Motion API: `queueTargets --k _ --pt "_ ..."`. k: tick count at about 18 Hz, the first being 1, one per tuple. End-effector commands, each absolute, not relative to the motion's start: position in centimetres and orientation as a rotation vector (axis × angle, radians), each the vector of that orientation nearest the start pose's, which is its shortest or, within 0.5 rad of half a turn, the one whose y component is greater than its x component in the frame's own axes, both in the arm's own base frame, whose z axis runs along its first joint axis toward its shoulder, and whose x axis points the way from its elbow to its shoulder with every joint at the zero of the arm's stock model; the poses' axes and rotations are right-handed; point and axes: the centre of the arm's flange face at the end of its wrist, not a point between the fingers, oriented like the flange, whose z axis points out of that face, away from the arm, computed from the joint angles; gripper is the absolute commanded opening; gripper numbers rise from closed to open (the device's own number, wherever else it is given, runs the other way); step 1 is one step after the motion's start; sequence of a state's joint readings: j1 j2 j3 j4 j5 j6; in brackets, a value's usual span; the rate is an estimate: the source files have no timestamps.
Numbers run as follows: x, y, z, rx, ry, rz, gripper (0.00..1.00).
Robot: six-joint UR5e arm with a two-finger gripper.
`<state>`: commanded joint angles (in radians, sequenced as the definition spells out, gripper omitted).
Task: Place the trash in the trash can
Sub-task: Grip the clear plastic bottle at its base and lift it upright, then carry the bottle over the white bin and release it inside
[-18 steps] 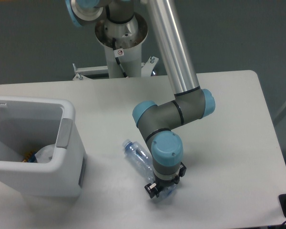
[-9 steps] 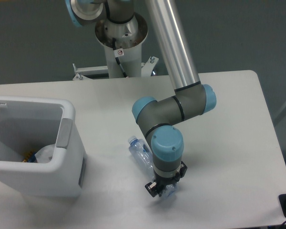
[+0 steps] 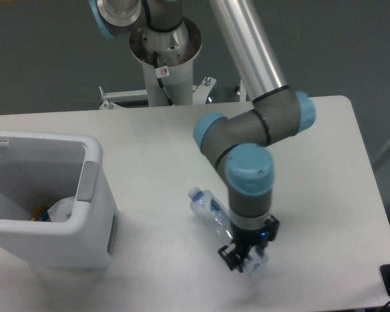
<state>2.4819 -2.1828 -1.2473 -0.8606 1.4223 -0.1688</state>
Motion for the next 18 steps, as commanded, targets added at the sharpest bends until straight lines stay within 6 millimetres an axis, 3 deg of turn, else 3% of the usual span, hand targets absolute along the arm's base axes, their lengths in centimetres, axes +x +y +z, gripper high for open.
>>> queueTargets --k 7,12,14,18 --pt "-51.9 57.2 37.4 -2.317 -1.242 0.009 0.61" --pt "-51.8 58.4 43.9 -2.227 -1.113 -0.034 0.61" --pt "-50.9 59.2 46.2 -2.208 -1.059 -0.027 0.61" --pt "-46.5 61.7 51.6 -2.171 -0.935 -0.021 0.61"
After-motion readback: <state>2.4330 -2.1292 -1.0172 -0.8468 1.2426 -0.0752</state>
